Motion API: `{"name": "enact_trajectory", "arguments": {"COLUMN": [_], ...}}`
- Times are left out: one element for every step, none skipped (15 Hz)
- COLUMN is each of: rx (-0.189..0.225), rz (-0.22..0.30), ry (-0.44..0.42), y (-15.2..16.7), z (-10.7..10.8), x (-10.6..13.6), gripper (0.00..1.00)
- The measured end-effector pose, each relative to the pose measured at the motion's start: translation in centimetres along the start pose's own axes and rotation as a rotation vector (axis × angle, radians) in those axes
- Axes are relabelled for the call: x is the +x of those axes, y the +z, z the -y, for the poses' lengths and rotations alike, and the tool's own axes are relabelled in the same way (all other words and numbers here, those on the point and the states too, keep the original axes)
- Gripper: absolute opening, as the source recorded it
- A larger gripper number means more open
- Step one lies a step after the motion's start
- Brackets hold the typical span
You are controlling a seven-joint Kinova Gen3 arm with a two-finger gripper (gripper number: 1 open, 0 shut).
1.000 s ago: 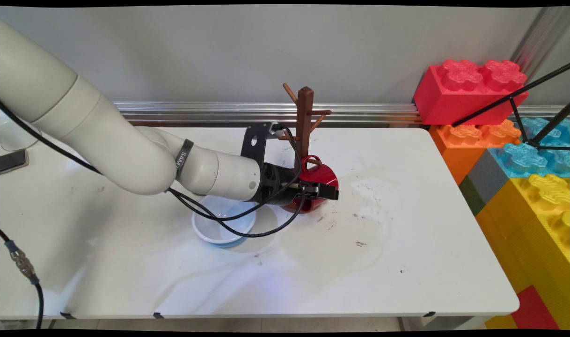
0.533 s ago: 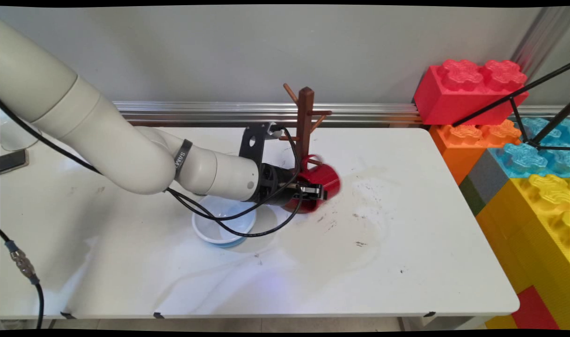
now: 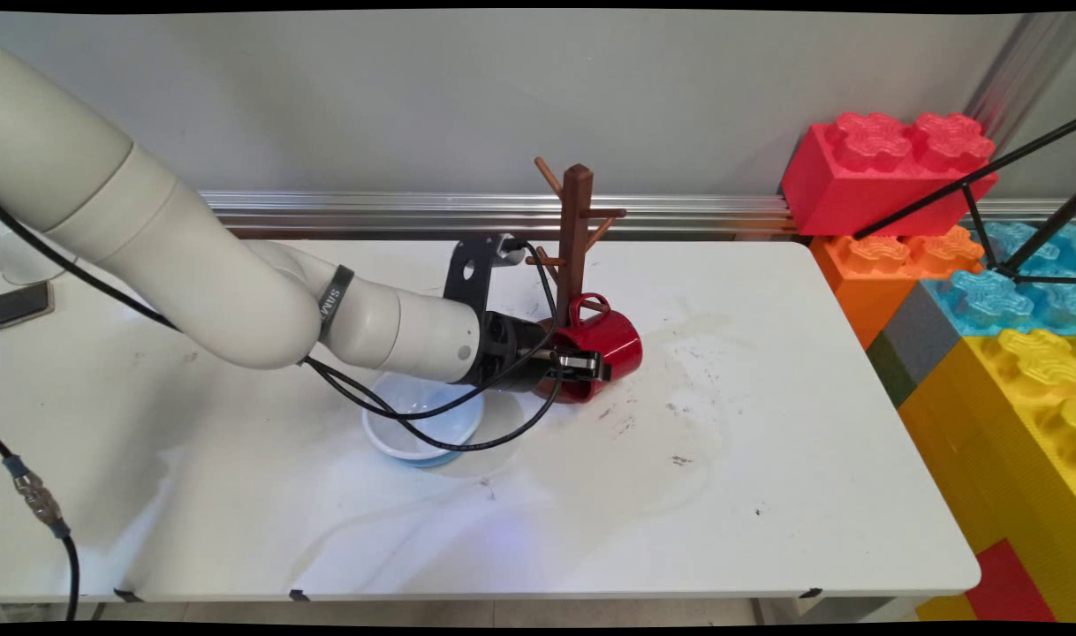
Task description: Place the picked object on the table
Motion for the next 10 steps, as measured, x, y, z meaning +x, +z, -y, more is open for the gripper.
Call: {"name": "enact_trajectory", "arguments": {"rx": [-0.002, -0.004, -0.007, -0.011, -0.014, -0.017, -0.020, -0.022, -0.024, -0.027], "rz": [0.000, 0.000, 0.000, -0.001, -0.003, -0.006, -0.008, -0.010, -0.013, -0.016], "ry": [0.001, 0.002, 0.004, 0.005, 0.007, 0.008, 0.010, 0.011, 0.012, 0.012], "y": [-0.11, -0.18, -0.24, -0.31, -0.36, -0.46, -0.50, -0.54, -0.59, -0.68], "z": [-0.01, -0.05, -0.13, -0.21, -0.30, -0.41, -0.49, -0.57, -0.65, -0.73], "x": [-0.04, -0.07, -0.06, -0.04, 0.01, 0.09, 0.16, 0.23, 0.31, 0.39], "gripper": [0.00, 0.00, 0.00, 0.00, 0.00, 0.00, 0.00, 0.00, 0.00, 0.00]}}
